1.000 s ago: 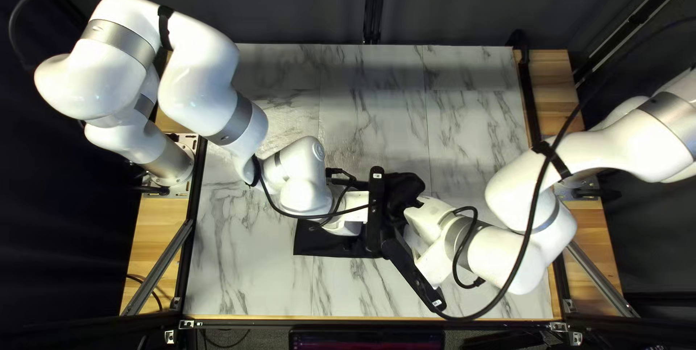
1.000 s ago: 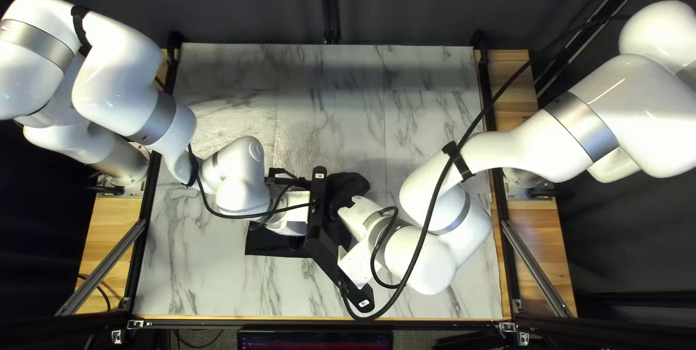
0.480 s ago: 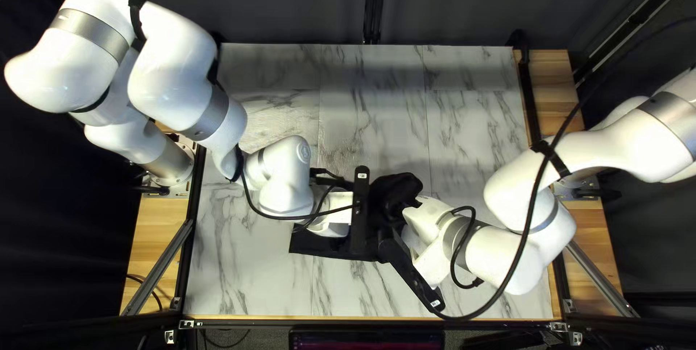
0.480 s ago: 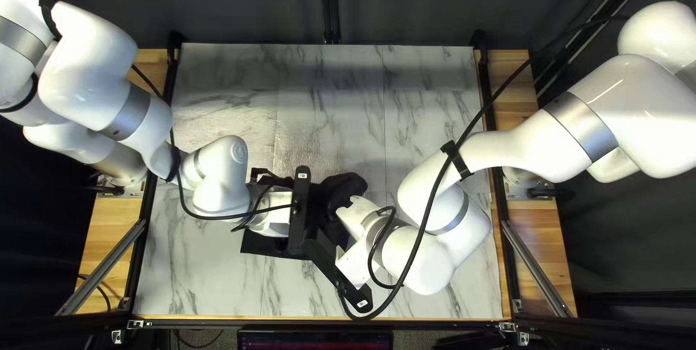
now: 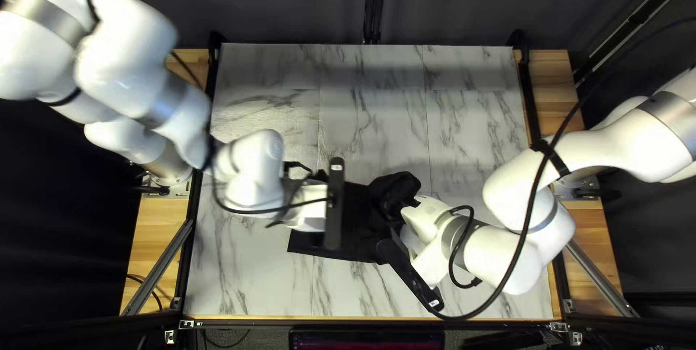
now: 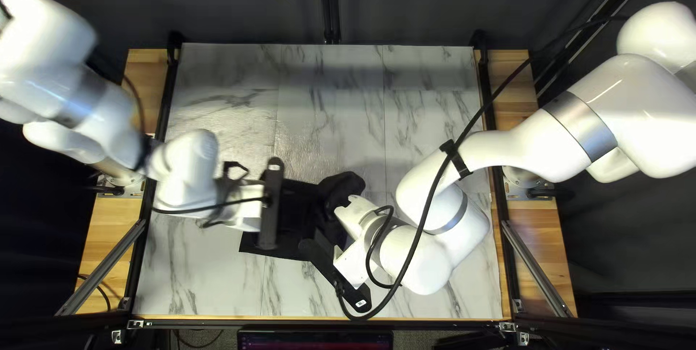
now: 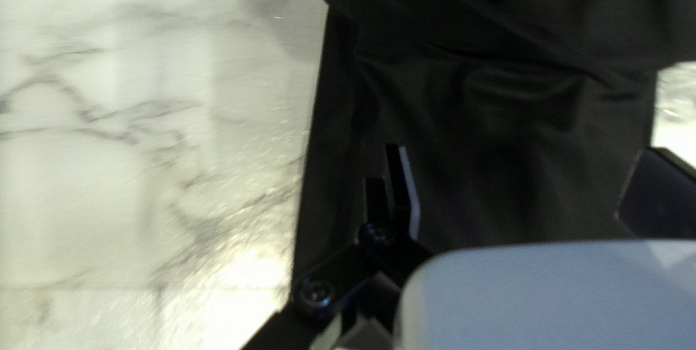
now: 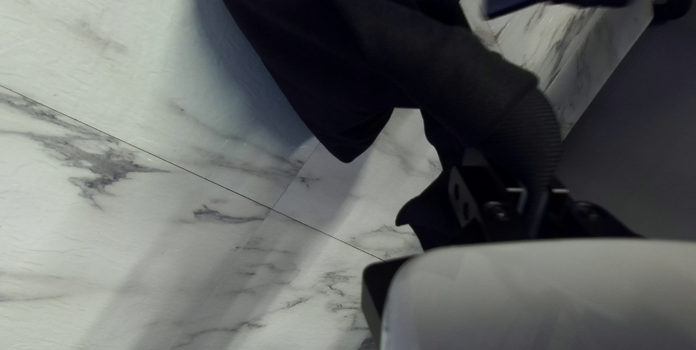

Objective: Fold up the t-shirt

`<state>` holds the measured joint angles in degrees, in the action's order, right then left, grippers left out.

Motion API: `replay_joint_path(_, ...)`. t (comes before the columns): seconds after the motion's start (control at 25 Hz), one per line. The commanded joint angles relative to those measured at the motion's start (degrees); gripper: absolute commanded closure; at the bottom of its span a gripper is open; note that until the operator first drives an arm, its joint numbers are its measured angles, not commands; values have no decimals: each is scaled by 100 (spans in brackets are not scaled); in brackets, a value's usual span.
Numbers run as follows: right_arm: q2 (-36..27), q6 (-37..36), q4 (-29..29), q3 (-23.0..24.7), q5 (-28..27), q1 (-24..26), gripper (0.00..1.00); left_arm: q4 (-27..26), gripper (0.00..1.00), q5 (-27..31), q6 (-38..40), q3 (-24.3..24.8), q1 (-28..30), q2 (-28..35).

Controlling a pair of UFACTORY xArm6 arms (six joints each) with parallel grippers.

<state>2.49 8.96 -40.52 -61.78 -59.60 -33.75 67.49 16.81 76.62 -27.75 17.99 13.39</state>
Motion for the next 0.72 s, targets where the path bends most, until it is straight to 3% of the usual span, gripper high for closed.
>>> replay_joint_path(0.04, -16, 34, -7, 92, 92, 24, 100, -1452, 0, 661, -1456, 685, 366, 1490)
replay_joint_path(0.16, -12, 18, 14, 83, 93, 29, 100, -2671, 0, 1555, -2627, 763, 751, 2617)
replay_joint_path(0.4, -11, -3, 30, 71, 93, 43, 100, -3804, 0, 3188, -3814, 1, 1108, 3358)
replay_joint_path(0.56, -8, -8, 44, 59, 89, 44, 100, -4292, 0, 4767, -4430, -1168, 1300, 3409)
replay_joint_path(0.72, 5, -6, 55, 41, 91, 47, 100, -4546, 0, 5984, -4886, -2267, 1310, 3215)
